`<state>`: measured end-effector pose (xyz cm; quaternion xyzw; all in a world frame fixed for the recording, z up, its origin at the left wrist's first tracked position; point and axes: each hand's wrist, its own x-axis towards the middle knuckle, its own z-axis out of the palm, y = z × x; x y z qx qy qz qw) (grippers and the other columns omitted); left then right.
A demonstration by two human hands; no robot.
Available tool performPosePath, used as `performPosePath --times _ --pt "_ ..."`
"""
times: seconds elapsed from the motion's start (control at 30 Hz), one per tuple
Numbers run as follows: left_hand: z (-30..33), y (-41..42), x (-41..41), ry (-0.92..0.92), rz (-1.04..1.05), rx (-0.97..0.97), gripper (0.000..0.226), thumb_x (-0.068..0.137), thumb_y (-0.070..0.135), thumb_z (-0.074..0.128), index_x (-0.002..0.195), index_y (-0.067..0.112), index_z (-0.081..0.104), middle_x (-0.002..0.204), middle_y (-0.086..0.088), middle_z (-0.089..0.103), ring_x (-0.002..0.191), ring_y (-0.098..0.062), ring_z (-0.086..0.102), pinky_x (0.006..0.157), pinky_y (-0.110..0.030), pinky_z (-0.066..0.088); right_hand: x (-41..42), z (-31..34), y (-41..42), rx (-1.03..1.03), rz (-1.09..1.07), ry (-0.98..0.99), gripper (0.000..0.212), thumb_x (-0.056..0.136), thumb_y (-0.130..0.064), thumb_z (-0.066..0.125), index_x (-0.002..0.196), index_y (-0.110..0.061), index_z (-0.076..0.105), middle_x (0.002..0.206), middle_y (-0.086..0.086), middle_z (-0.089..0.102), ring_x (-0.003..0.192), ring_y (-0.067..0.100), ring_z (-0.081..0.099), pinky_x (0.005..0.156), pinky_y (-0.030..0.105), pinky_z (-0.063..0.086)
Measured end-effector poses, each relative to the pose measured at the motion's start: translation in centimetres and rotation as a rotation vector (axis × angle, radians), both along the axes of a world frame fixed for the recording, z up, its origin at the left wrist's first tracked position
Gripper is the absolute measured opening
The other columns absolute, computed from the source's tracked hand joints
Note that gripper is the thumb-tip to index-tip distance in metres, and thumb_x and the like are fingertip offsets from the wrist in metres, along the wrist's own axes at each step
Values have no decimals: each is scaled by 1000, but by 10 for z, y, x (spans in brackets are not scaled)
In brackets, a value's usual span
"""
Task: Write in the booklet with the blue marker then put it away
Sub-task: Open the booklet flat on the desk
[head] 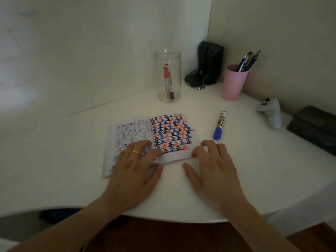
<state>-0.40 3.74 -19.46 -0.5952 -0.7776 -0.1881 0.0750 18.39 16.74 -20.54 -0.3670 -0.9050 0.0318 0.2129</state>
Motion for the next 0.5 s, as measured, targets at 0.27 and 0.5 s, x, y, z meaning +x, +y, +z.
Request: performPosePath --times 0.27,0.5 --pt "1 -11 9 -22 6 -14 37 95 45 48 131 36 52 151 -5 42 138 -25 36 112 -40 29 14 10 -12 4 65 8 41 91 -50 48 108 -22 72 109 3 69 100 29 60 86 40 45" --pt "7 -26 20 -41 25 -30 47 89 63 43 125 36 56 145 -2 49 132 -24 45 108 -41 34 18 24 -28 -60 41 62 27 86 -50 58 86 -25 68 96 -4 62 98 19 55 86 33 49"
